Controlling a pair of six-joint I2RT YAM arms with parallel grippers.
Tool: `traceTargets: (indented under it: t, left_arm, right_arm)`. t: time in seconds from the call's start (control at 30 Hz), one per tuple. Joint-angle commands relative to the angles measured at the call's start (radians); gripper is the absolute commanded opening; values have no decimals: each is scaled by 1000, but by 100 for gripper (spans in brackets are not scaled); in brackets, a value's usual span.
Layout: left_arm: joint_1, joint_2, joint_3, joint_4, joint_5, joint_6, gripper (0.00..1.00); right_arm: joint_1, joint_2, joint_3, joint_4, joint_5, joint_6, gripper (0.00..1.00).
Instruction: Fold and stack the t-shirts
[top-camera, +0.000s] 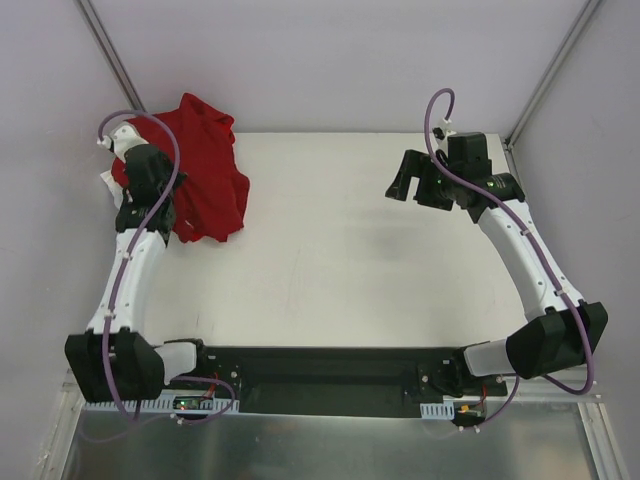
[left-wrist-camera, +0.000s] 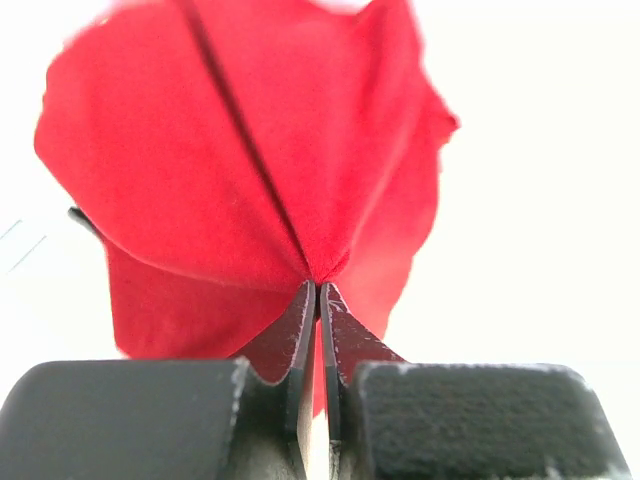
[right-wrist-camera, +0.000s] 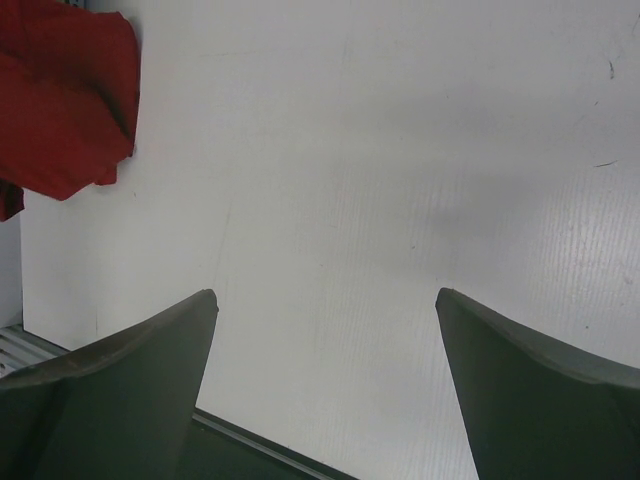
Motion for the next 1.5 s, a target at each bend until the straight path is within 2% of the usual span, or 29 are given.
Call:
traceTargets:
  t: [0.0, 0.07, 0.1, 0.17, 0.2, 0.3, 0.33, 0.37, 0.47, 0.57, 0.67, 0.77, 0.8, 0.9, 1.03, 1.1, 1.17, 1.2, 1.23, 1.3, 1.33, 1.43, 1.47]
  left_arm:
    - [-50, -142, 64, 27, 81, 64, 0]
    - [-90, -145, 137, -20, 126, 81, 0]
    - [-172, -140, 169, -42, 122, 127, 0]
    - [-257, -110, 281, -77, 111, 172, 0]
    - [-346, -94, 321, -85, 127, 199, 0]
    - [-493, -4, 481, -109, 99, 273, 0]
    - [-602, 51, 563, -117, 85, 299, 0]
    - [-644, 79, 600, -120, 82, 314, 0]
    - [-773, 186, 699, -125, 157, 293, 0]
    - [-845, 271, 684, -125, 219, 203, 0]
    - [-892, 325, 590, -122, 247, 121, 0]
    - [-928, 374, 483, -119, 260, 110, 0]
    - [-938, 390, 460, -120, 311, 107, 0]
    - [-937, 456, 369, -134, 415, 107, 0]
    - [-934, 506, 351, -169, 418, 170, 0]
    - [-920, 506, 361, -210, 396, 157, 18]
    - [-870, 483, 378, -243, 340, 118, 51]
    - [-847, 469, 384, -276, 292, 76, 99]
    - [-803, 441, 403, -350, 175, 60, 99]
    - [-744, 397, 421, -430, 56, 51, 99]
    - [-689, 380, 418, -480, -54, 51, 99]
    - [-594, 331, 381, -520, -170, 54, 99]
    - [-519, 326, 371, -525, -197, 34, 99]
  right_arm:
    - [5, -29, 23, 4, -5, -8, 96]
    - [5, -26, 25, 4, -6, -4, 96]
    - [5, -26, 25, 4, -9, -4, 96]
    - [5, -29, 21, 4, -11, -1, 96]
    - [5, -32, 18, 4, -6, -1, 96]
    - [5, -35, 18, 2, 13, 1, 96]
    - [5, -35, 20, -1, 23, 2, 96]
    - [5, -35, 24, -16, 35, 5, 96]
    - [2, -40, 37, -62, 130, 27, 96]
    - [-27, -58, 49, -136, 262, 77, 96]
    - [-98, -108, 23, -151, 268, 101, 96]
    - [-125, -147, -1, -131, 299, 70, 96]
    - [-125, -159, -15, -125, 303, 59, 96]
    - [-125, -155, -43, -108, 262, 51, 96]
    - [-122, -119, -74, -76, 146, 73, 96]
    - [-113, -104, -72, -76, 118, 67, 96]
    - [-105, -83, -58, -81, 97, 52, 96]
    - [-98, -73, -52, -84, 71, 42, 96]
    - [-89, -57, -26, -102, 64, 24, 96]
    - [-52, -43, -3, -117, 79, -4, 96]
    - [-40, -34, 6, -119, 90, -7, 96]
    - [2, -26, 6, -102, 104, 1, 96]
    - [10, -15, 12, -101, 100, 5, 96]
